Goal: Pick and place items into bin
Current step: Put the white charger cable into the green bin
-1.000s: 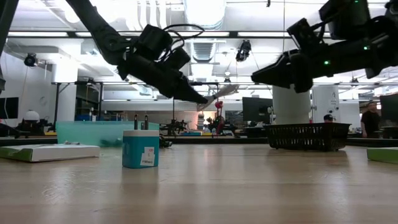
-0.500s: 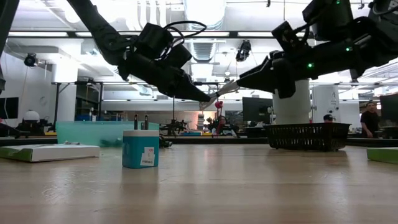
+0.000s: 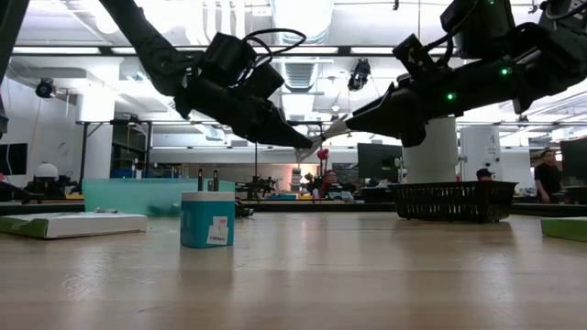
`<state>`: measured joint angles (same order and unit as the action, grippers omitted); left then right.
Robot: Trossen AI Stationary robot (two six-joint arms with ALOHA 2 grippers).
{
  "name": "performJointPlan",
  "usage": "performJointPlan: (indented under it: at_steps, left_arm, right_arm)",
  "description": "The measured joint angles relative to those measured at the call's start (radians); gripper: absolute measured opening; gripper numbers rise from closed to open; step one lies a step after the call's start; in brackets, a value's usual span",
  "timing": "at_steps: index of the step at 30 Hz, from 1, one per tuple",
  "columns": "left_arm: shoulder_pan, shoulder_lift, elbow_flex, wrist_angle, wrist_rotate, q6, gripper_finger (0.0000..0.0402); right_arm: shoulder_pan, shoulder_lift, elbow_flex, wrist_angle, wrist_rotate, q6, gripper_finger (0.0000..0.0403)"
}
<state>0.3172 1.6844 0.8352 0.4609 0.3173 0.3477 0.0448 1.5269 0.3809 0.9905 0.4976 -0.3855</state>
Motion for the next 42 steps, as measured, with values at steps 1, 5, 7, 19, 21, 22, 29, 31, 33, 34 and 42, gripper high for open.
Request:
performJointPlan:
  at_steps: [1,5,7,19,21,22,29,31,33,34,42]
  left_arm:
    - [0.0,0.0,0.0,0.004,0.0,0.0,0.0005]
    - [-0.003,0.0,0.0,0.003,0.0,0.0,0.0005]
    - [-0.004,0.0,0.0,0.003,0.0,0.0,0.0005]
    - [-0.004,0.0,0.0,0.003,-0.001,0.001,0.0005]
    - [-0.004,0.0,0.0,0.002,-0.001,0.001,0.0005]
    - [-0.004,0.0,0.0,0.001,-0.001,0.001,0.0005]
    - [-0.004,0.0,0.0,-0.001,-0.003,0.007,0.0005]
    - [-0.004,0.0,0.0,-0.001,-0.003,0.007,0.0005]
    - [-0.004,0.0,-0.001,-0.001,-0.003,0.007,0.0005]
    - [-0.004,0.0,-0.001,0.0,-0.003,0.007,0.0005]
    - [-0.004,0.0,-0.004,0.003,-0.003,0.002,0.0019]
  right_arm:
    - [0.0,0.0,0.0,0.001,0.0,0.0,0.0228]
    - [0.0,-0.001,0.0,0.0,0.0,0.0,0.0226]
    - [0.0,-0.001,0.0,0.0,0.0,0.0,0.0224]
    - [0.0,-0.001,0.0,0.0,0.0,0.011,0.018]
    - [0.0,-0.002,0.0,-0.005,0.0,0.011,0.0168]
    - [0.0,-0.002,0.0,-0.01,0.0,0.011,0.0162]
    - [0.0,-0.002,0.0,-0.019,0.0,0.011,0.0117]
    - [0.0,-0.002,0.001,-0.02,0.0,0.011,0.0105]
    - [0.0,-0.002,0.003,-0.021,0.0,0.011,0.0093]
    - [0.0,-0.002,0.004,-0.021,0.0,0.011,0.0088]
    - [0.0,-0.002,0.004,-0.024,0.0,0.011,0.0033]
